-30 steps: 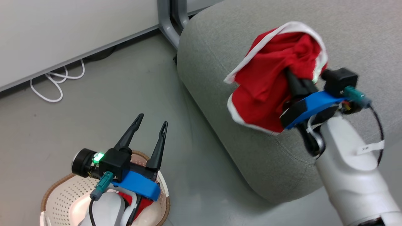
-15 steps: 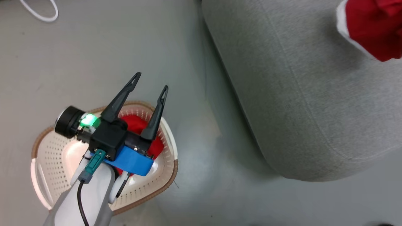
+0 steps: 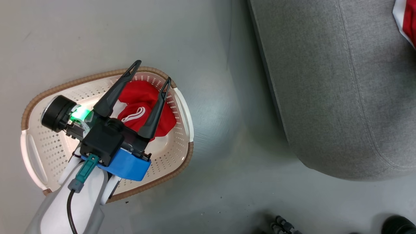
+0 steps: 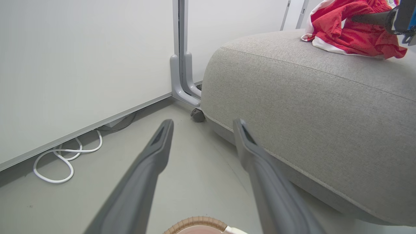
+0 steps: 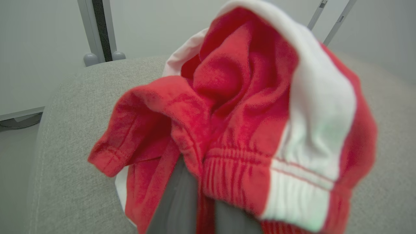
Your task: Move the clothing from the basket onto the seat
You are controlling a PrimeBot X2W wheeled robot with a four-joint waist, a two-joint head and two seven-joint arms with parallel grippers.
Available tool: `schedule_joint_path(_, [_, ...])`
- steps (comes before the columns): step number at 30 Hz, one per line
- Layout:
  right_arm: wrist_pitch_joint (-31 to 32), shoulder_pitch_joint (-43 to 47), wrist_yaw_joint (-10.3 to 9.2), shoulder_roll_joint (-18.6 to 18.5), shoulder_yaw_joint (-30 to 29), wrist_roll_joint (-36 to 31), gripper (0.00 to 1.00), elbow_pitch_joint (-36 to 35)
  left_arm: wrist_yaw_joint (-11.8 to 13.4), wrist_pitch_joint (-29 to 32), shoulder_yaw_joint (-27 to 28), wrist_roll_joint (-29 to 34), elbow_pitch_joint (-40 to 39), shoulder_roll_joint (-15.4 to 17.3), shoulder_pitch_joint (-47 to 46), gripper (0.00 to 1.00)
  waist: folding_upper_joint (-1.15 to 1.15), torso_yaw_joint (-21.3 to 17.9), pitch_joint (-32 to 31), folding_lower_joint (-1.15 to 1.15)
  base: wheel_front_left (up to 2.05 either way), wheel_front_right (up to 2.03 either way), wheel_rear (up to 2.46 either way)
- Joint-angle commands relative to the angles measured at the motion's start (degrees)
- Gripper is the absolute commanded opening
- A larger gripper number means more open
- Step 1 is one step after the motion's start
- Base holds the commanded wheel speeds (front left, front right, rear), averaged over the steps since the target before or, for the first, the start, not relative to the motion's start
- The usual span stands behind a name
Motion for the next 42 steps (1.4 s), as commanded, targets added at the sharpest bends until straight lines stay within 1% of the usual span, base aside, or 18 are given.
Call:
schedule_joint_path(1, [-0.2, 1.0, 0.01, 0.6, -0.4, -0.4, 0.0, 0.6, -0.1, -0.1, -0.3, 0.3, -0.1, 0.3, -0.7, 1.0, 0.0, 0.2, 0.2, -0.01, 0.0, 0.0, 0.0])
schedule_joint_path(10, [-0.2, 1.0, 0.01, 1.0, -0.4, -1.9, 0.0, 1.3, 0.0, -0.1, -1.0, -0.7, 0.9, 0.1, -1.4, 1.0, 0.0, 0.5, -0.7, -0.01, 0.0, 0.0, 0.0])
schedule_joint_path(11, [-0.2, 1.1, 0.01, 1.0, -0.3, -2.0, 0.14, 1.1, 0.1, -0.1, -1.0, -0.8, 1.0, 0.1, -1.3, 1.0, 0.0, 0.5, -0.9, -0.01, 0.0, 0.0, 0.0])
schedule_joint_path(12, [-0.2, 1.3, 0.01, 1.0, -0.1, -2.2, 0.43, 0.9, 0.2, -0.1, -1.1, -0.9, 1.1, 0.0, -1.3, 1.0, 0.0, 0.5, -1.0, -0.01, 0.0, 0.0, 0.0])
schedule_joint_path(13, [-0.2, 1.7, 0.01, 1.0, -0.1, -2.2, 1.0, 0.7, 0.2, -0.1, -1.1, -1.0, 1.3, -0.1, -1.2, 1.0, 0.0, 0.5, -1.2, -0.01, 0.0, 0.0, 0.0])
schedule_joint_path(19, [-0.2, 3.6, 0.01, 2.0, 0.6, -1.9, 1.0, 0.5, 0.6, -0.1, -1.2, -1.2, 3.0, -0.6, -0.5, 1.0, 0.0, 0.5, -3.2, -0.01, 0.0, 0.0, 0.0])
schedule_joint_path(25, [-0.2, 7.2, 0.01, 2.6, 1.5, -2.3, 1.0, -0.8, 1.1, -0.1, -1.2, -2.1, 4.6, -2.4, 0.2, 1.0, 0.0, 1.0, -6.7, -0.01, 0.0, 0.0, 0.0])
schedule_joint_path(33, [-0.2, 12.8, 0.01, 4.1, 3.8, -3.5, 1.0, -2.5, 1.5, -0.1, 1.1, -3.8, 6.8, -6.0, 3.5, 1.0, 0.0, 1.5, -14.3, -0.01, 0.0, 0.0, 0.0])
schedule_joint_path(37, [-0.2, 16.3, 0.01, 5.1, 5.4, -2.8, 1.0, -3.0, 1.3, -0.1, 2.2, -4.5, 8.3, -8.0, 6.1, 1.0, 0.0, 2.4, -18.8, -0.01, 0.0, 0.0, 0.0])
schedule_joint_path(42, [-0.2, 20.7, 0.01, 4.1, 7.3, -2.0, 1.0, -5.1, 1.0, -0.1, 4.0, -5.1, 10.3, -10.3, 8.9, 1.0, 0.0, 4.1, -24.1, -0.01, 0.0, 0.0, 0.0])
